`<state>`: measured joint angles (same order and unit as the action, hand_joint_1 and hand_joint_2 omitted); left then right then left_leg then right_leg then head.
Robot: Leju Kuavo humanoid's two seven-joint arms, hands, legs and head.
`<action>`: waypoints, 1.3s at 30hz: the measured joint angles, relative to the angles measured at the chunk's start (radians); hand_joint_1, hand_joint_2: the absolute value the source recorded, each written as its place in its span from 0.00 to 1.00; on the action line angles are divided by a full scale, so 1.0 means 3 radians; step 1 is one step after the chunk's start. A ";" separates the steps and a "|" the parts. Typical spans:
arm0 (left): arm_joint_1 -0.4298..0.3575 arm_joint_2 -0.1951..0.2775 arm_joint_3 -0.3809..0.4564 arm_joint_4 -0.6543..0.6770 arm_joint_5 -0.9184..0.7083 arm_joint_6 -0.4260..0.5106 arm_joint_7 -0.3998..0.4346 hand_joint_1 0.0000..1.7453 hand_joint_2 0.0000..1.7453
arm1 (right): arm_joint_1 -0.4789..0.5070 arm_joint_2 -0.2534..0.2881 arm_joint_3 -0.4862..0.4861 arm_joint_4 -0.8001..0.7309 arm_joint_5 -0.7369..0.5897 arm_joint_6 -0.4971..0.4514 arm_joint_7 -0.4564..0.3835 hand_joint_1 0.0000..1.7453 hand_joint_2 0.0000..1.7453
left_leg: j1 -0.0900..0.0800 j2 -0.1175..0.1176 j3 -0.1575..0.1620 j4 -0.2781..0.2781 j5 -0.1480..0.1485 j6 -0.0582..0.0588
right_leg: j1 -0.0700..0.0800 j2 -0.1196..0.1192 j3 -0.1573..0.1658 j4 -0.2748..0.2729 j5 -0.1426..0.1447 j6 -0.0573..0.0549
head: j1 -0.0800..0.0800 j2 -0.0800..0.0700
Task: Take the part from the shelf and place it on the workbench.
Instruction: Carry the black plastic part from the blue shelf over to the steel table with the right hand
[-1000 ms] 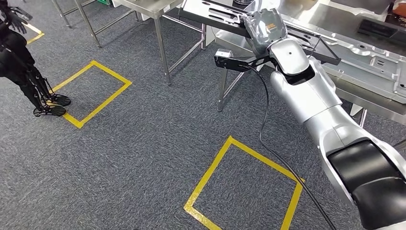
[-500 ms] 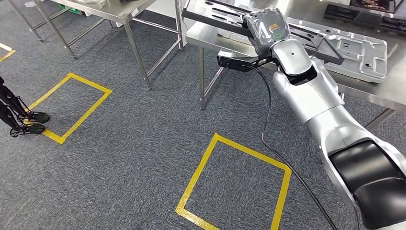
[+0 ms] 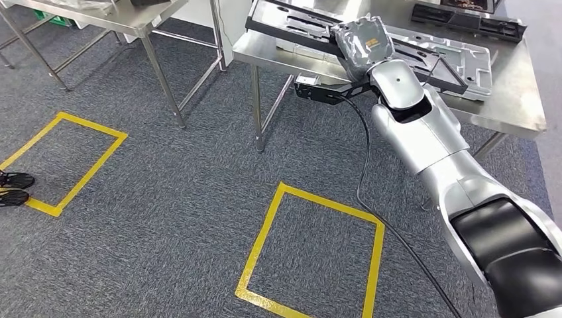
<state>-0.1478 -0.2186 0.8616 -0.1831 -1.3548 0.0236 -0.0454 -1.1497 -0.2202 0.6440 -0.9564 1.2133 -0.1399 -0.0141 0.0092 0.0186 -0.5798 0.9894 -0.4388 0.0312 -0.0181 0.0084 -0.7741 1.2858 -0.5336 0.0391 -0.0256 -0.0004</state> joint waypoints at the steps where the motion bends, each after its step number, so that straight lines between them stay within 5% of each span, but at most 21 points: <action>1: 0.0002 -0.0002 0.0000 0.0000 -0.0001 -0.0001 -0.0001 0.00 1.00 | 0.0006 0.0000 -0.0002 0.0000 0.0003 0.0002 0.0002 1.00 1.00 | 0.0001 0.0025 0.0000 0.0005 -0.0004 -0.0005 | -0.0007 -0.0011 0.0022 -0.0030 0.0047 0.0006 | 0.0000 0.0000; 4: 0.0001 -0.0012 0.0000 0.0000 -0.0003 -0.0004 -0.0008 0.00 1.00 | -0.0002 0.0000 -0.0022 -0.0006 0.0005 0.0003 0.0006 1.00 1.00 | -0.0006 0.0094 -0.0001 0.0046 -0.0038 -0.0039 | -0.0003 -0.0132 0.0354 -0.0646 0.0320 0.0004 | 0.0000 0.0000; 6: 0.0000 -0.0015 0.0000 0.0000 -0.0002 -0.0004 -0.0014 0.00 1.00 | -0.0009 0.0002 -0.0031 -0.0012 0.0007 0.0002 0.0006 1.00 1.00 | -0.0023 0.0128 -0.0005 0.0072 -0.0064 -0.0071 | 0.0018 -0.0181 0.0464 -0.0869 0.0364 -0.0032 | 0.0000 0.0000; 10: 0.0002 -0.0014 0.0001 0.0000 0.0001 -0.0007 -0.0027 0.00 1.00 | -0.0006 0.0002 -0.0034 -0.0018 0.0009 0.0001 0.0005 1.00 1.00 | -0.0018 0.0136 -0.0023 0.0139 -0.0138 -0.0141 | 0.0016 -0.0082 0.0452 -0.0886 0.0373 -0.0118 | -0.0001 0.0000; 14: 0.0009 -0.0014 0.0001 0.0000 0.0001 -0.0014 -0.0029 0.00 1.00 | 0.0000 0.0014 -0.0035 -0.0018 0.0014 0.0003 0.0006 1.00 1.00 | 0.0000 -0.0020 -0.0369 0.0916 -0.0524 -0.0176 | 0.0015 0.0023 0.0451 -0.0890 0.0384 -0.0165 | -0.0001 0.0000; 16: 0.0006 -0.0012 0.0003 0.0000 0.0000 -0.0020 -0.0029 0.00 1.00 | 0.0010 0.0017 -0.0035 -0.0018 0.0016 0.0004 0.0006 1.00 1.00 | 0.0000 -0.0031 -0.0451 0.1067 -0.0509 -0.0165 | 0.0022 0.0087 0.0451 -0.0883 0.0384 -0.0166 | -0.0001 0.0000; 20: 0.0007 -0.0003 0.0003 0.0000 -0.0002 -0.0027 -0.0027 0.00 1.00 | 0.0008 0.0017 -0.0035 -0.0019 0.0016 0.0004 0.0009 1.00 1.00 | -0.0006 -0.0161 -0.0102 0.0270 -0.0095 -0.0082 | 0.0028 0.0216 0.0448 -0.0876 0.0388 -0.0148 | -0.0001 0.0000; 23: 0.0006 0.0003 0.0003 0.0000 -0.0005 -0.0031 -0.0026 0.00 1.00 | 0.0012 0.0014 -0.0039 -0.0018 0.0016 0.0008 0.0012 1.00 1.00 | -0.0021 -0.0180 -0.0036 0.0102 -0.0064 -0.0052 | 0.0007 0.0293 0.0419 -0.0890 0.0418 -0.0086 | -0.0001 0.0000; 26: 0.0002 0.0005 0.0003 0.0000 -0.0010 -0.0033 -0.0028 0.00 1.00 | 0.0013 -0.0005 -0.0059 -0.0019 0.0016 0.0011 0.0014 1.00 1.00 | -0.0003 -0.0100 -0.0011 0.0032 -0.0014 0.0001 | 0.0012 0.0175 0.0365 -0.0782 0.0331 -0.0035 | 0.0000 0.0000; 29: 0.0005 0.0007 0.0003 0.0000 -0.0011 -0.0036 -0.0029 0.00 1.00 | 0.0016 -0.0008 -0.0065 -0.0019 0.0016 0.0015 0.0014 1.00 1.00 | -0.0001 -0.0030 -0.0009 0.0016 -0.0001 0.0023 | 0.0004 0.0016 0.0106 -0.0193 0.0033 -0.0002 | 0.0000 0.0000; 31: 0.0011 0.0009 0.0004 0.0000 -0.0011 -0.0037 -0.0029 0.00 1.00 | 0.0029 -0.0008 -0.0065 -0.0017 0.0016 0.0018 0.0014 1.00 1.00 | -0.0001 0.0019 -0.0013 0.0025 -0.0006 0.0019 | -0.0014 -0.0005 0.0021 0.0003 0.0006 0.0020 | 0.0000 0.0000; 34: 0.0011 0.0008 0.0004 0.0000 -0.0011 -0.0038 -0.0031 0.00 1.00 | 0.0019 -0.0009 -0.0067 -0.0017 0.0016 0.0018 0.0013 1.00 1.00 | 0.0000 0.0090 -0.0014 0.0063 -0.0036 -0.0011 | -0.0017 -0.0109 0.0312 -0.0541 0.0277 0.0027 | 0.0000 0.0000; 36: 0.0007 0.0009 0.0003 0.0000 -0.0011 -0.0038 -0.0033 0.00 1.00 | 0.0007 -0.0008 -0.0070 -0.0019 0.0016 0.0017 0.0011 1.00 1.00 | -0.0016 0.0127 -0.0019 0.0094 -0.0060 -0.0042 | 0.0005 -0.0180 0.0462 -0.0844 0.0362 -0.0006 | -0.0001 0.0000; 39: 0.0006 0.0012 0.0004 0.0000 -0.0011 -0.0038 -0.0033 0.00 1.00 | 0.0005 -0.0010 -0.0077 -0.0019 0.0016 0.0017 0.0010 1.00 1.00 | -0.0028 0.0173 -0.0020 0.0097 -0.0077 -0.0091 | 0.0015 -0.0120 0.0458 -0.0875 0.0369 -0.0067 | -0.0001 0.0000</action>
<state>-0.1458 -0.2149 0.8628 -0.1831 -1.3581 0.0122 -0.0553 -1.1480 -0.2234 0.6210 -0.9620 1.2181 -0.1347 -0.0112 0.0008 0.0706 -0.5857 1.0185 -0.4619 0.0038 -0.0136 -0.0277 -0.6368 1.0233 -0.4230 0.0191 -0.0258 -0.0004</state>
